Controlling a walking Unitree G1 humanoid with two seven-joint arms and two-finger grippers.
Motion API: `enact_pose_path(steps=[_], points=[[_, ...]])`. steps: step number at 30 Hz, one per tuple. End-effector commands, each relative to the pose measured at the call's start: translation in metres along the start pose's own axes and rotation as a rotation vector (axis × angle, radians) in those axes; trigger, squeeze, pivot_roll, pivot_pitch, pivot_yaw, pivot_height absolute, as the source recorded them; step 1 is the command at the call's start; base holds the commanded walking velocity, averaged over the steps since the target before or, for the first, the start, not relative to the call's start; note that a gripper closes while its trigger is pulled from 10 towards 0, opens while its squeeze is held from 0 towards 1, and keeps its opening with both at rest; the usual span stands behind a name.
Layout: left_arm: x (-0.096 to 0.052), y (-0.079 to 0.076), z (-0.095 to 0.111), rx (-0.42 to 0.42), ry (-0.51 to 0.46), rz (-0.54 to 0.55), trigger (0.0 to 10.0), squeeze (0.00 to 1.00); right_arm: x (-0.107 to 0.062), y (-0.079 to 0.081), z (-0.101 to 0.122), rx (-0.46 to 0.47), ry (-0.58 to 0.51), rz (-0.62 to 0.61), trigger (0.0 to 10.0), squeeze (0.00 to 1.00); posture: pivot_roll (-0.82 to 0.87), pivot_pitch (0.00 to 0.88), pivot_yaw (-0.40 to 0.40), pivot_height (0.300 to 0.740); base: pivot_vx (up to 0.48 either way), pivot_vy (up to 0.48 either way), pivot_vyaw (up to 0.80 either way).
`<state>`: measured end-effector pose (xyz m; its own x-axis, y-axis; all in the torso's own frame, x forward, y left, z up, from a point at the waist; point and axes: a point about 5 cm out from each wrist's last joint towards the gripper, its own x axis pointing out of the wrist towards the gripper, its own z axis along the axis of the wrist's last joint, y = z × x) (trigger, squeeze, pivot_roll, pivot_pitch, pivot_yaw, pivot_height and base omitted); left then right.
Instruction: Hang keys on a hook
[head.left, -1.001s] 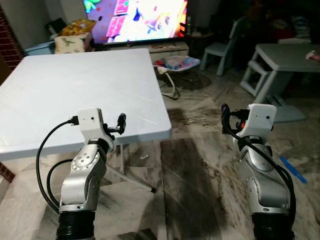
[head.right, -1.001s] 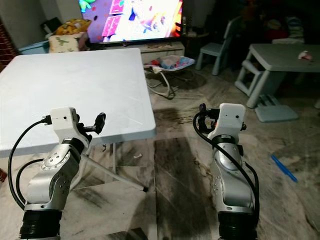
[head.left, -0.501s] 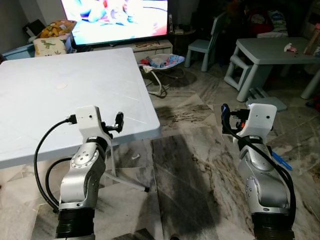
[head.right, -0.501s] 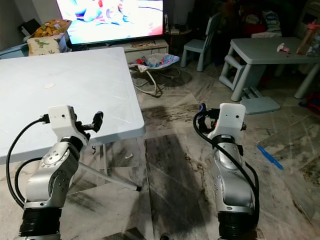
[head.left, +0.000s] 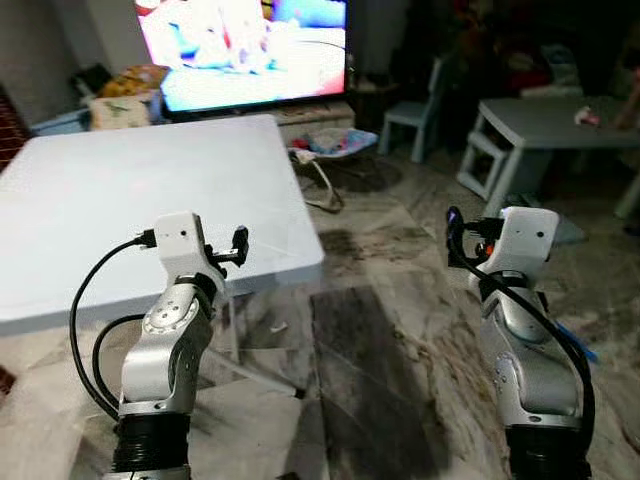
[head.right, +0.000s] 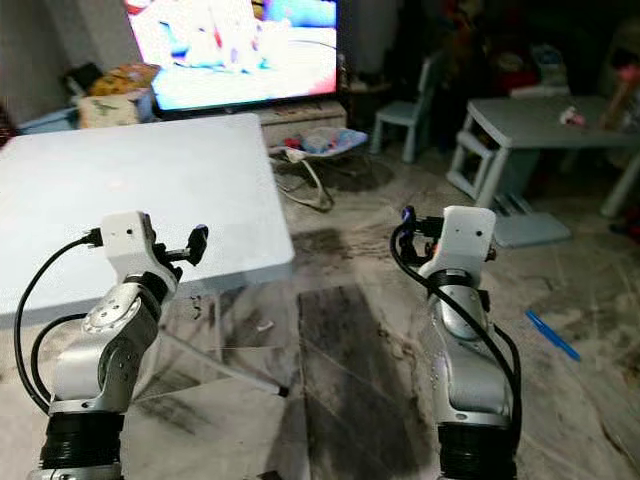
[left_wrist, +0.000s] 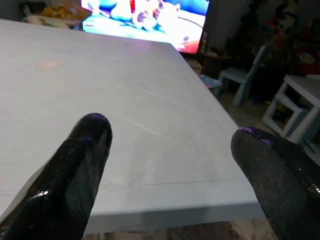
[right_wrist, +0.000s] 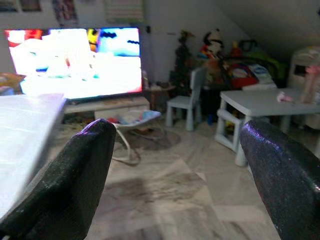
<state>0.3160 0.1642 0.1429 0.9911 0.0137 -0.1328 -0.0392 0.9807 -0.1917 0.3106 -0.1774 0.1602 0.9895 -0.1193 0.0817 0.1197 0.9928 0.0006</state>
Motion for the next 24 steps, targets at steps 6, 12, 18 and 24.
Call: enact_pose_path(steps=[6,12,18,24], points=[[0.006,0.003,0.004,0.005,0.009,0.007,10.0,0.0,-0.002,0.001,0.006,-0.002,-0.03,0.005,10.0,0.0,-0.03,0.0,0.054,0.74,0.0,0.48,0.0],[0.007,0.004,0.012,0.015,-0.032,-0.011,10.0,0.0,-0.002,-0.003,0.005,-0.001,-0.033,-0.011,10.0,0.0,-0.03,0.0,0.055,0.74,0.212,0.311,0.0],[0.003,0.004,0.013,0.016,-0.041,-0.002,10.0,0.0,0.003,0.0,0.005,0.003,-0.034,-0.002,10.0,0.0,-0.01,0.0,0.049,0.74,0.372,0.0,0.0],[-0.001,-0.001,0.006,0.023,-0.022,-0.043,10.0,0.0,0.006,0.004,0.006,0.006,-0.035,0.007,10.0,0.0,0.0,0.0,0.046,0.74,0.0,0.0,0.0]])
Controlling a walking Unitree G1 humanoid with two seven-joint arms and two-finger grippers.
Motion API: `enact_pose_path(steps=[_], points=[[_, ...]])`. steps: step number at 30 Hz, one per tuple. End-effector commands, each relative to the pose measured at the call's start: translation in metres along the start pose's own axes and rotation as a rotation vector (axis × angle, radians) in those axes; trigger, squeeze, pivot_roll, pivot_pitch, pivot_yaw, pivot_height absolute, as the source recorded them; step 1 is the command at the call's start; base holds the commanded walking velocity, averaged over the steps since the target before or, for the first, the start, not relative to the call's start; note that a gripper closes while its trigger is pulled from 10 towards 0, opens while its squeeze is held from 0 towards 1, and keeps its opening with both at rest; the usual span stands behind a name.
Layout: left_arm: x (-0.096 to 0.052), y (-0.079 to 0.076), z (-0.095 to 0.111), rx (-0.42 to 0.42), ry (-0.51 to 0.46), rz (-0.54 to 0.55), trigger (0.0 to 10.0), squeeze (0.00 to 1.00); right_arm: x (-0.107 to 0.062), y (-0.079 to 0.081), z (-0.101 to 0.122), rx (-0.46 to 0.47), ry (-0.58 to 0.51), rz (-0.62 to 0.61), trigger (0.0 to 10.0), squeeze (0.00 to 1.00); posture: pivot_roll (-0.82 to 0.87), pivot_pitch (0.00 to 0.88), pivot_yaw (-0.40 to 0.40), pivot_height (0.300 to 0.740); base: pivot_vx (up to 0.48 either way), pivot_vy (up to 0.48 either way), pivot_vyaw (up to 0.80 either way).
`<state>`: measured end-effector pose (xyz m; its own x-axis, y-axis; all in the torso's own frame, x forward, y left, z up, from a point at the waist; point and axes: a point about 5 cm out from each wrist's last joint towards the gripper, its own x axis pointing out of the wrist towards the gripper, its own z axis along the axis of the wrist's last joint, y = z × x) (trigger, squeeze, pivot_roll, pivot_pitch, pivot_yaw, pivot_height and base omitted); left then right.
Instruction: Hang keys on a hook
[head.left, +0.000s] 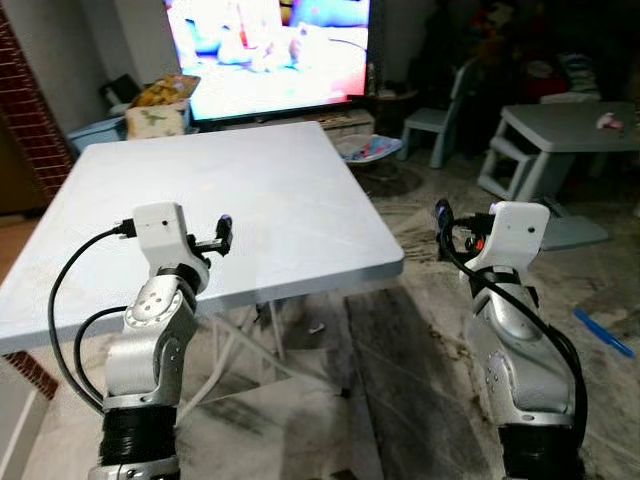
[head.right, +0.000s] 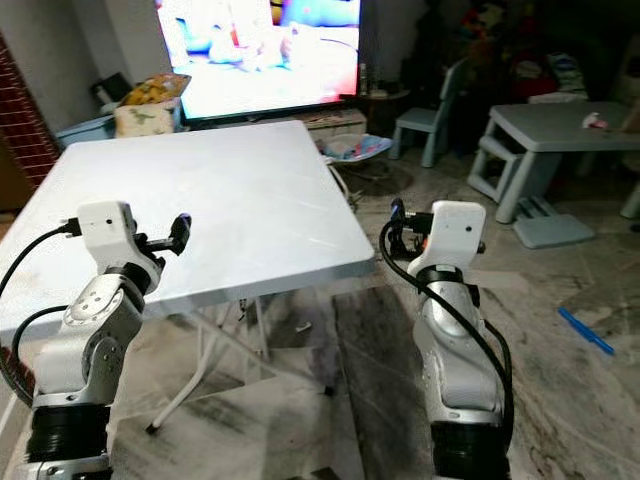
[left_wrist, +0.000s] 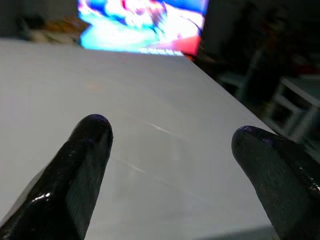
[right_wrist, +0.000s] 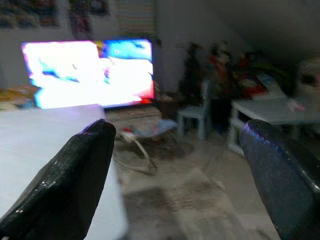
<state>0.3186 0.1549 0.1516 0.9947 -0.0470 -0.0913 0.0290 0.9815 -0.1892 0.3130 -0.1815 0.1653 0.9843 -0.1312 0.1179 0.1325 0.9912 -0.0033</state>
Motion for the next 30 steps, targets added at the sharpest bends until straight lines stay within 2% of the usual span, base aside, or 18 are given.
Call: enact_pose_path(steps=[1,10,16,20,30], points=[[-0.003,0.009,-0.001,0.016,0.009,0.021,10.0,0.0,0.003,0.008,0.001,0.012,0.001,0.02,10.0,0.0,0.0,0.0,0.046,0.74,0.0,0.0,0.0],[-0.002,0.006,-0.001,0.02,0.011,0.006,10.0,0.0,0.003,0.005,0.001,0.008,-0.001,0.009,10.0,0.0,-0.02,0.0,0.054,0.74,0.0,0.0,0.0],[-0.001,0.01,-0.005,0.036,0.03,0.012,10.0,0.0,0.003,0.002,-0.003,0.005,0.019,-0.005,10.0,0.0,-0.02,0.0,0.056,0.74,0.0,0.0,0.0],[0.0,0.027,-0.02,0.072,0.089,0.05,10.0,0.0,0.007,-0.003,-0.014,0.017,0.085,-0.017,10.0,0.0,-0.01,0.0,0.051,0.74,0.0,0.0,0.0],[0.002,0.038,-0.024,0.09,0.095,0.084,10.0,0.0,0.01,-0.009,-0.02,0.028,0.113,-0.014,10.0,0.0,-0.01,0.0,0.043,0.74,0.0,0.0,0.0]])
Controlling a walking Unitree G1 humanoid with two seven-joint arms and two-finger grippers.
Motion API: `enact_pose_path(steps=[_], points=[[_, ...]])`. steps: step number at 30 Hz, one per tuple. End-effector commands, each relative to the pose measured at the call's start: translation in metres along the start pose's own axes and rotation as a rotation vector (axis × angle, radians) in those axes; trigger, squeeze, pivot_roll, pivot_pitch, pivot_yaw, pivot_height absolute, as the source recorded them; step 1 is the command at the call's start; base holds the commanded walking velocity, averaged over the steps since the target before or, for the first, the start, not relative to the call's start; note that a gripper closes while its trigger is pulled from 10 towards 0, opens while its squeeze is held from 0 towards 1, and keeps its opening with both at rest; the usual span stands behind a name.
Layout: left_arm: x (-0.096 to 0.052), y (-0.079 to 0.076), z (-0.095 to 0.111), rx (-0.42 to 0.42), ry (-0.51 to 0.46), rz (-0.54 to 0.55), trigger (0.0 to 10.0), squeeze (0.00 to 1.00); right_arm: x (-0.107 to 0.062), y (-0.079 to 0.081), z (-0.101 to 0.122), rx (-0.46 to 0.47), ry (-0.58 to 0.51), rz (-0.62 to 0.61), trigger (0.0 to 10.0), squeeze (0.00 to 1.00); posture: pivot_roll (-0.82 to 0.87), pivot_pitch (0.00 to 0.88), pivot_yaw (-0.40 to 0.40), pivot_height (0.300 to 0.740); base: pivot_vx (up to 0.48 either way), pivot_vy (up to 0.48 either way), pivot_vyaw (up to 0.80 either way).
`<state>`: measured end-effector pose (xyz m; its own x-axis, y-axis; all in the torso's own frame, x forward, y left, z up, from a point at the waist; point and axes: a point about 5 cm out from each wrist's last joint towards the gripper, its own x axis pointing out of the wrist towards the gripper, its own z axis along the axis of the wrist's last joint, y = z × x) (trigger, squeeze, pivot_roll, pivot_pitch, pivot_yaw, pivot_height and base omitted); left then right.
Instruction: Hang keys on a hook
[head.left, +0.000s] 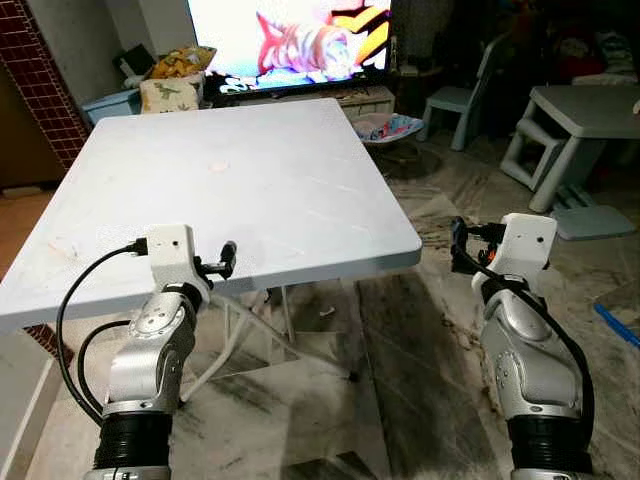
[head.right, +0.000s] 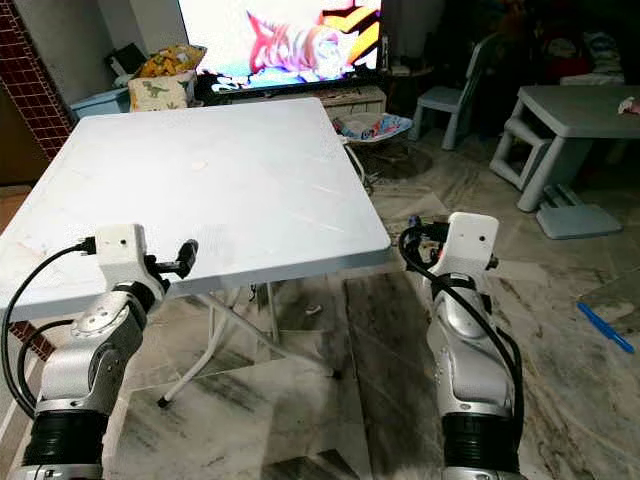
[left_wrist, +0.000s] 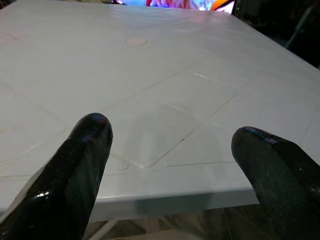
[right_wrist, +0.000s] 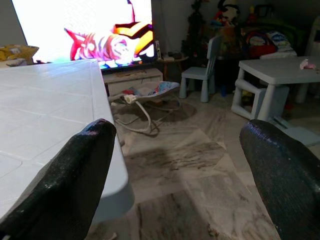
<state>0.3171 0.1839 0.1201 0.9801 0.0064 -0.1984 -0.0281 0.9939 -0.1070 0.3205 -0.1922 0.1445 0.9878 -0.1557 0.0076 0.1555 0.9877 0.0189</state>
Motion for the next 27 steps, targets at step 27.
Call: enact_pose_path(steps=[27], points=[[-0.036,0.065,-0.159,0.246,0.591,0.047,10.0,0.0,-0.036,-0.055,-0.144,-0.1,0.543,-0.047,10.0,0.0,-0.04,0.0,0.021,0.74,0.0,0.0,0.0]])
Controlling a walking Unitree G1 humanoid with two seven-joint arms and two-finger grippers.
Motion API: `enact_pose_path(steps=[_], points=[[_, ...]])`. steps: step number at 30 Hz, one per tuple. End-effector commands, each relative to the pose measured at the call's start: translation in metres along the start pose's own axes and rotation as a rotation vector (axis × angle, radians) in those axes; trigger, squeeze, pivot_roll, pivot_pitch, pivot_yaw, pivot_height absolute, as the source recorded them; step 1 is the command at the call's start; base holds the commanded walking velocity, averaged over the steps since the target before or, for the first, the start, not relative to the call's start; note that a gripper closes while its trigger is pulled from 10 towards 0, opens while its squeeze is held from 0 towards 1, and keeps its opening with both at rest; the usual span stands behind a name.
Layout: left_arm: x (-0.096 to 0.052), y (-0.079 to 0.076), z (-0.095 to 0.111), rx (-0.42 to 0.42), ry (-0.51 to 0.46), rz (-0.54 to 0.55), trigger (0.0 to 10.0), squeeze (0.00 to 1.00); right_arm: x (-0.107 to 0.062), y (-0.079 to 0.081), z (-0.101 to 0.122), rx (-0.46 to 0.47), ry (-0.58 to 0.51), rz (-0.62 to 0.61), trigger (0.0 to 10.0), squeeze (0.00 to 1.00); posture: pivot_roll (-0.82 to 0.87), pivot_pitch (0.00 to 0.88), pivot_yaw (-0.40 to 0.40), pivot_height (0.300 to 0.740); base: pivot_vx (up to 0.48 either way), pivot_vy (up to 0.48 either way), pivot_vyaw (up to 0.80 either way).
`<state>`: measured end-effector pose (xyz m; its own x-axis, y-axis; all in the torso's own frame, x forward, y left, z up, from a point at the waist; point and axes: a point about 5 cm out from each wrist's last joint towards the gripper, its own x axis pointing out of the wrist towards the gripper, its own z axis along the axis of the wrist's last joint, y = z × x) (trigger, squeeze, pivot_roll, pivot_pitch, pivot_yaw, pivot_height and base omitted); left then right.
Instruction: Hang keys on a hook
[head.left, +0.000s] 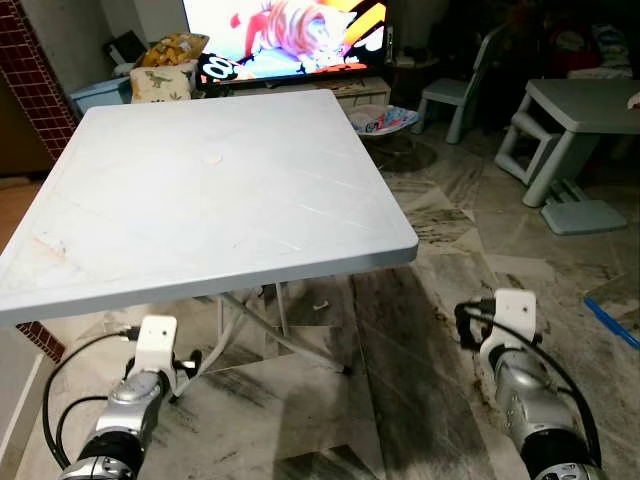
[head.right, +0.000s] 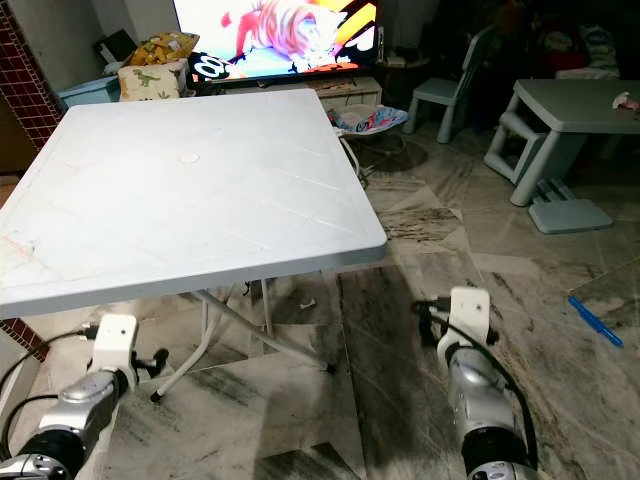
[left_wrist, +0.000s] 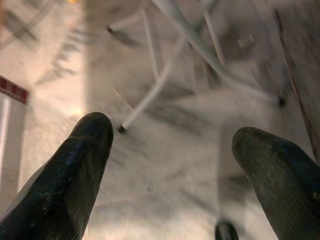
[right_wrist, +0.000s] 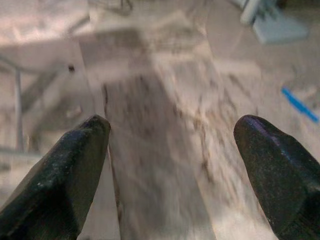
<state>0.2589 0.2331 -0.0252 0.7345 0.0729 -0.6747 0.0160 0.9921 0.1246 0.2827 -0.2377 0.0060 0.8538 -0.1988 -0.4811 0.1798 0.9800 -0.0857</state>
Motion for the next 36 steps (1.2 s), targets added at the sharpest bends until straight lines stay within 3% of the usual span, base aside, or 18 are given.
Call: enact_pose_path(steps=[1,5,12,18,27,36], points=[[-0.001,-0.003,-0.013,0.024,0.044,-0.02,10.0,0.0,-0.001,-0.001,-0.008,-0.006,0.031,0.004,10.0,0.0,-0.04,0.0,0.021,0.74,0.0,0.0,0.0],[-0.004,-0.014,-0.035,0.071,0.132,-0.066,10.0,0.0,-0.008,-0.001,-0.043,0.04,0.19,0.031,10.0,0.0,-0.05,0.0,0.029,0.74,0.0,0.0,0.0],[-0.006,-0.019,-0.047,0.109,0.193,-0.063,10.0,0.0,-0.026,-0.003,-0.086,0.031,0.349,0.039,10.0,0.0,-0.04,0.0,0.025,0.74,0.0,0.0,0.0],[-0.008,-0.022,-0.056,0.127,0.241,-0.079,10.0,0.0,-0.033,0.002,-0.1,0.026,0.413,0.079,10.0,0.0,-0.03,0.0,0.032,0.74,0.0,0.0,0.0],[-0.009,-0.026,-0.062,0.163,0.276,-0.097,10.0,0.0,-0.04,0.004,-0.112,-0.025,0.455,0.105,10.0,0.0,-0.04,0.0,0.051,0.74,0.0,0.0,-0.78],[-0.014,-0.023,-0.076,0.095,0.304,-0.097,10.0,0.0,-0.04,0.005,-0.112,-0.065,0.463,0.127,10.0,0.0,-0.04,0.0,0.052,0.74,0.0,0.0,-0.77]])
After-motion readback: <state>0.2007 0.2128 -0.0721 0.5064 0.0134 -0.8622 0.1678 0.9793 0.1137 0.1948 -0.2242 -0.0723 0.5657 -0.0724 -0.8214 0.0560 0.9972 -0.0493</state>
